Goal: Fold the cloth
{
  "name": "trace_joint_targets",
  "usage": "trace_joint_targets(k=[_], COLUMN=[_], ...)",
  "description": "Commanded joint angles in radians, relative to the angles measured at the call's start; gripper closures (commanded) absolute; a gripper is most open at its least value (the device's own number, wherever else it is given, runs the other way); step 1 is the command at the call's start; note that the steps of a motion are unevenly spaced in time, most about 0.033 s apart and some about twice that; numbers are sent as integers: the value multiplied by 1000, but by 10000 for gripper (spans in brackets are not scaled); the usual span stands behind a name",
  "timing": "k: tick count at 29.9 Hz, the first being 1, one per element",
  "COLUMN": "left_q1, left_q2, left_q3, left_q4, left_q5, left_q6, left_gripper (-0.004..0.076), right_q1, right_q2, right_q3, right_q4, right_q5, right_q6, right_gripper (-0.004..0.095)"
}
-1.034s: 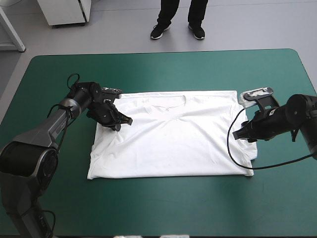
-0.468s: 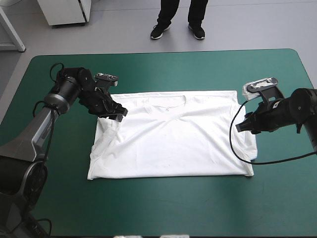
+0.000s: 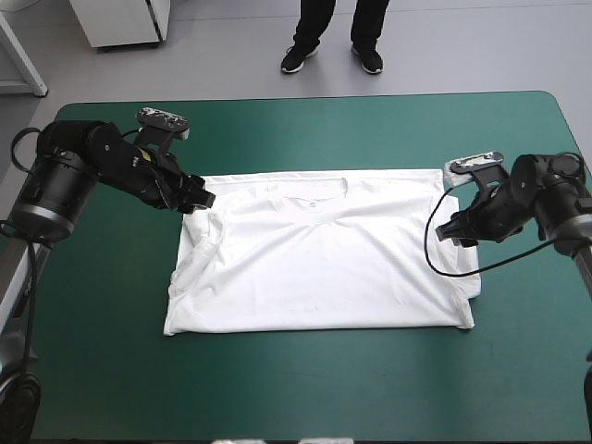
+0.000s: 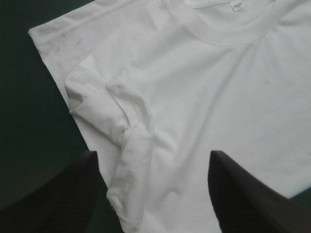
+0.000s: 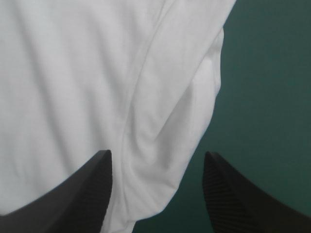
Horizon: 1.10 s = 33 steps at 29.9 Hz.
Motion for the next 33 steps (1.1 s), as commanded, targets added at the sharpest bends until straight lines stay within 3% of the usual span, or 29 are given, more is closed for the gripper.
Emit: trace_joint_targets(k=[1, 10, 24, 28, 32, 33], left_q1=[-5, -5, -5, -5, -5, -5], left_q2=[-49, -49, -49, -49, -49, -49], left_q3=[-29, -29, -29, -29, -29, -29], left_q4=[-20, -26, -27, -27, -27, -27], left_q5=[-31, -29, -14, -5, 3, 3], left_q6=[-7, -7, -2, -2, -2, -2], left_gripper=[250, 250, 250, 250, 250, 250], right_q1=[-7, -67, -71, -71, -71, -71], right_q2=[30, 155, 289, 297, 298, 298], right_q3=[-30, -30, -30, -30, -30, -30], right_q4=[-46, -41, -26, -5, 11, 13], right_q5=[-59, -77, -105, -105, -102, -102], right_q6=[8, 15, 11, 11, -1, 1], right_gripper=[367, 367, 390, 590, 928, 918])
